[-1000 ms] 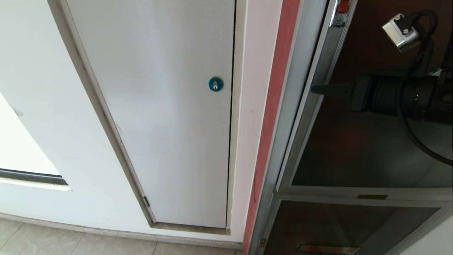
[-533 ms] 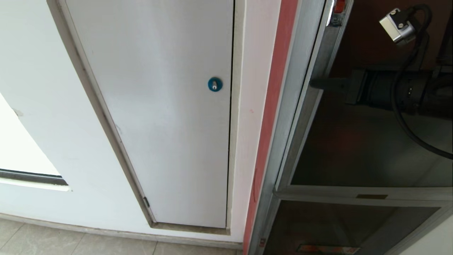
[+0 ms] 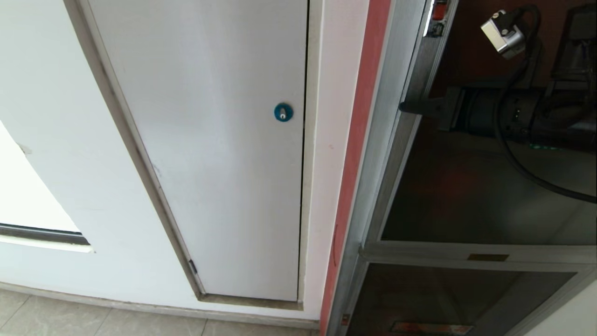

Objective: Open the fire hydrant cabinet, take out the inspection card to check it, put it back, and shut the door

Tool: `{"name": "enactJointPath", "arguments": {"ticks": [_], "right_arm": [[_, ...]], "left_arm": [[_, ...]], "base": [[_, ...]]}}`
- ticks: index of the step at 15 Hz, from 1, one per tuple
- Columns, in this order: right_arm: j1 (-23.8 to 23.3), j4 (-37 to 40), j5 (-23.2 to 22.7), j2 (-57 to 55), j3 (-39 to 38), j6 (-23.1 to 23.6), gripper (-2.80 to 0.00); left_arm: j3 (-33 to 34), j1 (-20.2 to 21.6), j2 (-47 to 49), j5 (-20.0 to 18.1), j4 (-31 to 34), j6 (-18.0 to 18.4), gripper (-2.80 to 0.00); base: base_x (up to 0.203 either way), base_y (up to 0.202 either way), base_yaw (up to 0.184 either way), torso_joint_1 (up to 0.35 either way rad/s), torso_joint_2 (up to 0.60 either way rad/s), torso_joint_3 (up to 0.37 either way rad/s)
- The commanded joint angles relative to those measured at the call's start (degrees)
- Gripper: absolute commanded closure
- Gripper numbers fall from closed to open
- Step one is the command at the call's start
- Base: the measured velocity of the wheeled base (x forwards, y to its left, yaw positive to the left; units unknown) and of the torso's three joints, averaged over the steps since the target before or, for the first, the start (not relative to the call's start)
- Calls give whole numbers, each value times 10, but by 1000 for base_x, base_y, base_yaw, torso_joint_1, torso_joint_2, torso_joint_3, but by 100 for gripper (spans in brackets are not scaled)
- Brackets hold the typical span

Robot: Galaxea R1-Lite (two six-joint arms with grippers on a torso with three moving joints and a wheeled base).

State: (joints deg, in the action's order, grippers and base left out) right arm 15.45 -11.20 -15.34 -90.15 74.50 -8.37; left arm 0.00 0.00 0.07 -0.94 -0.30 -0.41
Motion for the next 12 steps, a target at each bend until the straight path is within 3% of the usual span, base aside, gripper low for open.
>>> {"name": "enactJointPath", "arguments": {"ticks": [1, 12], "right_arm": [[-3, -14, 10, -14, 4, 0, 0], [-14, -19, 15, 6, -5, -1, 0]], "left_arm": [[0, 0, 0, 0, 0, 0, 0], [0, 0, 0, 0, 0, 0, 0]], "base": [[0, 0, 0, 0, 0, 0], [0, 0, 0, 0, 0, 0]]}}
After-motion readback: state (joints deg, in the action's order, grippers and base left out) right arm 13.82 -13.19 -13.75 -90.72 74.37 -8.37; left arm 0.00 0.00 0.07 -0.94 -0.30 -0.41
